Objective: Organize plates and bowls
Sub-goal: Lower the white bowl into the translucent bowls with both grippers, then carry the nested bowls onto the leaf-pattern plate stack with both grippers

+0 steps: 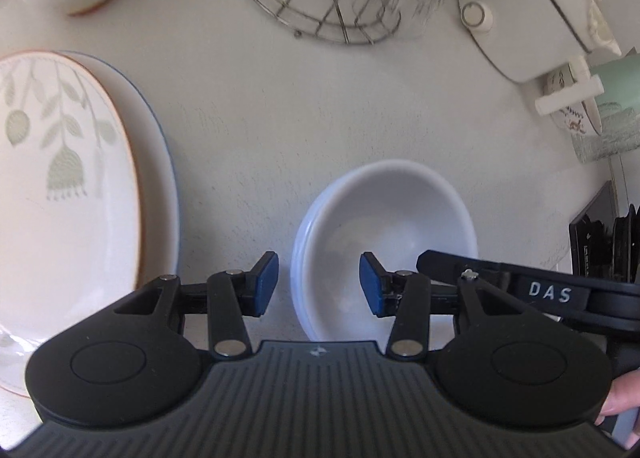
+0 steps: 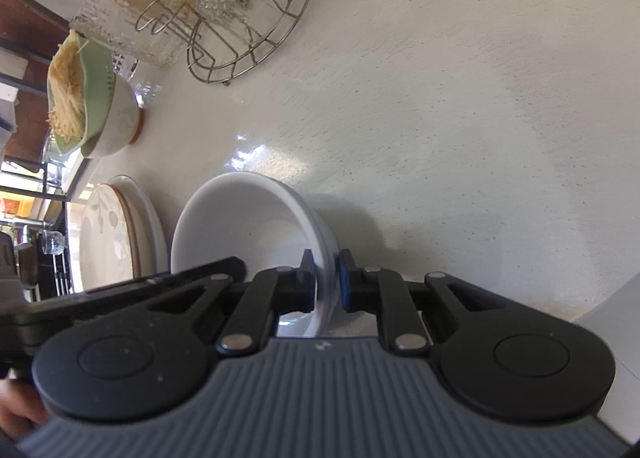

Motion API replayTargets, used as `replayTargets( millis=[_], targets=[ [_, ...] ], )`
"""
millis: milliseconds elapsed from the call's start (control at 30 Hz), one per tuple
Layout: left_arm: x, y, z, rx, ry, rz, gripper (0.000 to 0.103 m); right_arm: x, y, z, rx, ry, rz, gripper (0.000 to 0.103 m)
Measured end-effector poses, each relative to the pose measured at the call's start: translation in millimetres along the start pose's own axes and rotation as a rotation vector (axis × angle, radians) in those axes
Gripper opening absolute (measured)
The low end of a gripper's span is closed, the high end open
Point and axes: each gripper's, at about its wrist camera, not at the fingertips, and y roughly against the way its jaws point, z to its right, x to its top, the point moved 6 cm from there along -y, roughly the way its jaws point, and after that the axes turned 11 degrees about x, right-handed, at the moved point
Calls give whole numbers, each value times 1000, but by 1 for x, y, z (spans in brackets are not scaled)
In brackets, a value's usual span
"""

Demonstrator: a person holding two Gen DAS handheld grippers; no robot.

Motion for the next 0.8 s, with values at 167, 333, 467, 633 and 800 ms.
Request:
replayTargets(
  millis=[167, 333, 467, 633, 800],
  targets=[
    [-2, 0, -2, 12, 17, 43, 26, -2, -1, -1, -13, 17, 8, 14],
    [-2, 1, -7, 24, 19, 53, 16, -2, -3, 1, -7, 14, 36, 14],
    [-4, 3, -9, 18, 31, 45, 16, -3, -2, 0, -7, 29, 29, 14],
    [-2, 10, -9, 7, 39, 59, 16, -2, 1, -6, -5, 36, 39, 15],
    [0, 27, -12, -9, 38, 89, 16, 0, 11, -21, -10, 73, 63, 15]
  ],
)
